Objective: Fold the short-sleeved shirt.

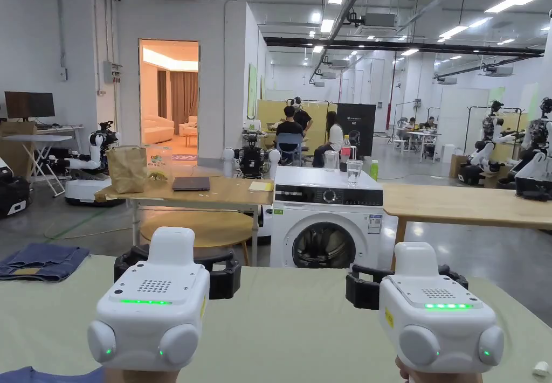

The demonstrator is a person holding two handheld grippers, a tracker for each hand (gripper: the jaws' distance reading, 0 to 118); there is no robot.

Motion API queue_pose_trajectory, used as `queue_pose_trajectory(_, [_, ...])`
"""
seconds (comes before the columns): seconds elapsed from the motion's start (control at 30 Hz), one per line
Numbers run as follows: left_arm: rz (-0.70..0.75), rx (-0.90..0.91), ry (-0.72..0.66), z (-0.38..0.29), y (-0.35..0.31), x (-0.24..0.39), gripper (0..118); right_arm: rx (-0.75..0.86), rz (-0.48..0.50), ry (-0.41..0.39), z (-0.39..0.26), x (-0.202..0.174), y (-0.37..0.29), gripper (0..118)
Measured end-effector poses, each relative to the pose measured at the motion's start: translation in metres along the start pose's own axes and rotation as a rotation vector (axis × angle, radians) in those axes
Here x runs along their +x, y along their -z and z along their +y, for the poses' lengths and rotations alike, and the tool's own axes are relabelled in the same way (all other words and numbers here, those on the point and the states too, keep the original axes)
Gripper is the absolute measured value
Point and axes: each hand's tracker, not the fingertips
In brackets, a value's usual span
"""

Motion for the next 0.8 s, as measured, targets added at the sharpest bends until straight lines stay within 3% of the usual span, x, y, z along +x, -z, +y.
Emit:
queue_pose_trajectory(0.33, [0.008,-0.034,-0.008,-0.005,0.005,-0.003,118,-0.008,-0.029,-0.016,-0.004,-0.002,0.0,116])
queue_pose_trajectory(0.37, [0.005,-0.049,-0.006,-0.006,0.005,-0.003,118,-0.002,-0.032,-0.017,-0.004,-0.002,-0.001,93])
queue_pose_trajectory(0.4, [-0.005,-0.049,-0.008,-0.005,0.003,-0.003,109,0.014,-0.036,-0.023,-0.004,-0.003,-0.003,48])
queue_pose_trajectory(0.43, [-0.033,-0.041,-0.003,-0.005,0.001,-0.002,63,-0.003,-0.094,-0.057,0.0,-0.005,-0.003,0])
queue_pose_trajectory(0.47, [0.004,-0.078,0.019,-0.005,0.004,0.0,0,0.035,-0.086,-0.04,0.007,-0.003,-0.007,0])
queue_pose_trajectory(0.57, [0.019,-0.004,-0.014,-0.032,0.002,0.005,0,0.029,-0.048,-0.023,0.024,-0.001,-0.011,0])
queue_pose_trajectory(0.67, [0.024,-0.005,-0.002,-0.024,0.002,0.0,0,0.041,-0.048,-0.046,-0.011,-0.005,-0.005,0])
queue_pose_trajectory(0.8, [0.105,0.007,-0.027,-0.058,-0.014,-0.03,0,0.041,0.023,-0.055,-0.003,-0.043,-0.002,0])
